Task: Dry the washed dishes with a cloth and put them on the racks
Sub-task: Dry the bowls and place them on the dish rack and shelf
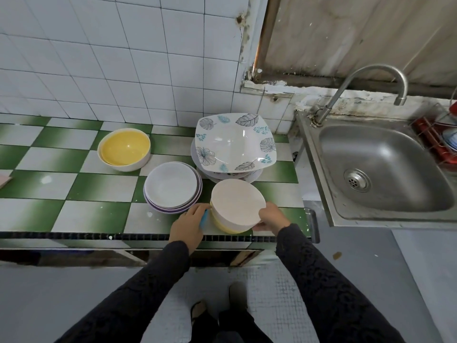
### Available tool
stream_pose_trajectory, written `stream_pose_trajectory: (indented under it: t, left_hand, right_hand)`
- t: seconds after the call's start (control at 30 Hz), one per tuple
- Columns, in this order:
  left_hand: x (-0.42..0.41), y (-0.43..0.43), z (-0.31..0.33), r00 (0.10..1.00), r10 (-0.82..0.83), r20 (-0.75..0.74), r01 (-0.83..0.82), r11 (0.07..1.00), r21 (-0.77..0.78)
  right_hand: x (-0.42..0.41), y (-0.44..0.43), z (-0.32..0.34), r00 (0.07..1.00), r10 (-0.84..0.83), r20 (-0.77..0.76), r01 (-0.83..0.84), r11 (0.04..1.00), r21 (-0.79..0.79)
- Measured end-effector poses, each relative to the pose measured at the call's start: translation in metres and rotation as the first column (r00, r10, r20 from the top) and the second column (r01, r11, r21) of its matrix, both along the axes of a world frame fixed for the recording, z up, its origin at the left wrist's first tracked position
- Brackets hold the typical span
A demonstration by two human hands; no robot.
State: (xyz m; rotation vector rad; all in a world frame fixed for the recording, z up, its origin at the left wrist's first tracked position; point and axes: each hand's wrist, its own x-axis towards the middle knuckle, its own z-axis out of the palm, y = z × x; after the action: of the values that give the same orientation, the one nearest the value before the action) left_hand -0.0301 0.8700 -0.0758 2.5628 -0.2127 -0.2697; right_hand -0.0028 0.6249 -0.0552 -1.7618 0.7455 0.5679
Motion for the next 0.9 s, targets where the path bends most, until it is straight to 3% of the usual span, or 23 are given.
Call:
stream_pose_trajectory:
  t: [0.13, 0.3, 0.53, 0.77, 0.9]
  left_hand:
    - [0.002, 0.006, 0.007, 0.999, 0.037, 0.012, -0.036, 0.998, -0.060]
    - [0.001, 0.017, 0.019, 0.975, 0.105, 0.197, -0.073, 0.984, -0.163]
    - [0.007, 0.033, 0.046, 0.930, 0.214, 0.297, -0.119, 0.944, -0.307]
    - [0.037, 0.047, 0.068, 0.894, 0.386, 0.227, -0.286, 0.883, -0.373]
    - [0.060, 0.066, 0.077, 0.899, 0.396, 0.188, -0.343, 0.903, -0.260]
  right_hand:
    - [-0.007, 0.007, 0.012, 1.000, 0.006, -0.005, -0.006, 0.999, 0.048]
    - [-0.001, 0.017, 0.035, 0.997, 0.055, 0.059, -0.060, 0.995, 0.079]
    - [0.014, 0.035, 0.084, 0.977, 0.121, 0.174, -0.145, 0.981, 0.132]
    - [0.043, 0.061, 0.096, 0.969, 0.076, 0.233, -0.118, 0.978, 0.171]
    - [0.060, 0.084, 0.085, 0.972, -0.001, 0.235, -0.047, 0.979, 0.196]
